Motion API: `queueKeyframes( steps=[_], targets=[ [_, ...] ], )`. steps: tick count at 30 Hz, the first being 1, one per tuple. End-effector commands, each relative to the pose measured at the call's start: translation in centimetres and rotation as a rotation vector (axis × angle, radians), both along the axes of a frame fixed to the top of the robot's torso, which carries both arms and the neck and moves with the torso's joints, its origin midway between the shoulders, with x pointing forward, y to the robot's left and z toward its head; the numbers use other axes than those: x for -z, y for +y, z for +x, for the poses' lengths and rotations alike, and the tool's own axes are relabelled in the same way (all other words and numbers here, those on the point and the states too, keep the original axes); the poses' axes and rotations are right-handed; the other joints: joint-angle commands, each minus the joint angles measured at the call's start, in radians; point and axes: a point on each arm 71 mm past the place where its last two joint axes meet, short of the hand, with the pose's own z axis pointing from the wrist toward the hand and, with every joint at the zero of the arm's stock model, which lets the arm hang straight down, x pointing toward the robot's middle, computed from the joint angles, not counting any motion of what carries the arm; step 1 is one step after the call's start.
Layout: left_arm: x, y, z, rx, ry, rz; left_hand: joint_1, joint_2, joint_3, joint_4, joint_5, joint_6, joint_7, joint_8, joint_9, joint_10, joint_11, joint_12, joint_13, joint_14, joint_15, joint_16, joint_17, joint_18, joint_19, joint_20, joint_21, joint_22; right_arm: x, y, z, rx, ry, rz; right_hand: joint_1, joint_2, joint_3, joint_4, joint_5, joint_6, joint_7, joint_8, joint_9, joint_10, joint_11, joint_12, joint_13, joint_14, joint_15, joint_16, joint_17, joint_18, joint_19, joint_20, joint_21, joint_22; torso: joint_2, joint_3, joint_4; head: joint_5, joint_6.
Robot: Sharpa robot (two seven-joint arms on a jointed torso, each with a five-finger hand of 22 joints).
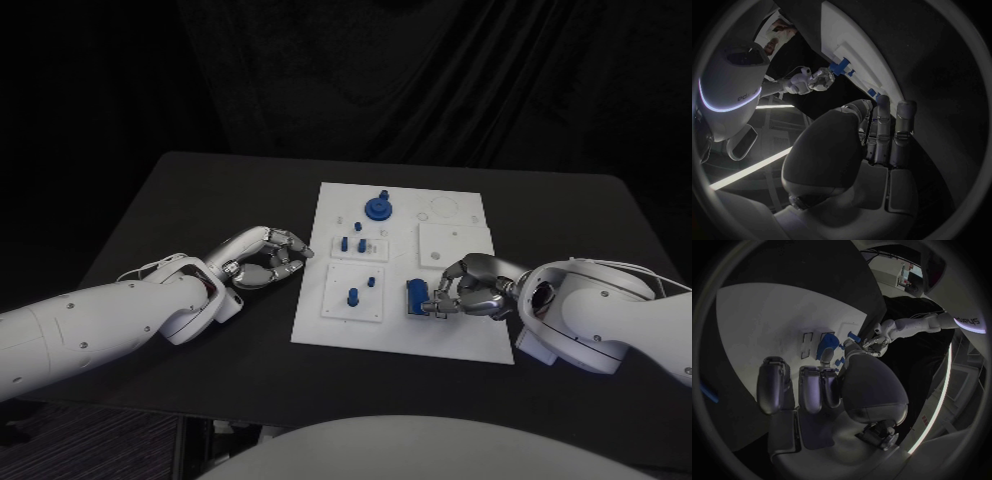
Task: Assemble the parts on the task board
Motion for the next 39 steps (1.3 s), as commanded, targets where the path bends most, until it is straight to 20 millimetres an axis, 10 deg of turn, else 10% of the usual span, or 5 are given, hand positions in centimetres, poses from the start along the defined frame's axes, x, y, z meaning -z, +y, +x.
queueKeyframes(
  steps=[1, 39],
  targets=[
    [0.1, -0.1, -0.1, 0.010, 0.008, -0.008, 0.000, 0.014, 0.001, -0.005, 0.007, 0.005, 0.007, 0.002, -0.001, 0.001, 0.007, 0.006, -0.002, -0.008, 0.002, -0.001, -0.002, 0.014, -0.007, 0.002, 0.004, 0.071, -0.1, 0.1, 0.0, -0.065, -0.063, -0.038, 0.022, 0.000, -0.005, -0.008, 0.005, -0.007, -0.004, 0.020, 0.016, 0.104, -0.010, 0.003, 0.263, 0.088, -0.010, 0.007, 0.195, 0.010, 0.011, -0.010, 0.008, 0.198, 0.000, -0.0006, 0.0005, 0.000, 0.000],
    [0.1, -0.1, -0.1, 0.009, 0.014, -0.006, 0.000, 0.014, 0.002, -0.006, 0.008, 0.005, 0.007, 0.002, -0.002, 0.002, 0.007, 0.008, -0.002, -0.009, 0.002, -0.001, -0.002, 0.014, -0.007, 0.002, 0.006, 0.071, 1.0, 0.9, 0.6, -0.133, -0.145, -0.078, 0.049, 0.049, -0.007, -0.005, 0.007, -0.013, -0.013, 0.056, 0.052, 0.104, -0.017, 0.003, 0.263, 0.096, -0.016, 0.022, 0.229, 0.008, 0.013, -0.015, 0.016, 0.201, 0.000, -0.0005, 0.0006, 0.011, 0.000]
  ],
)
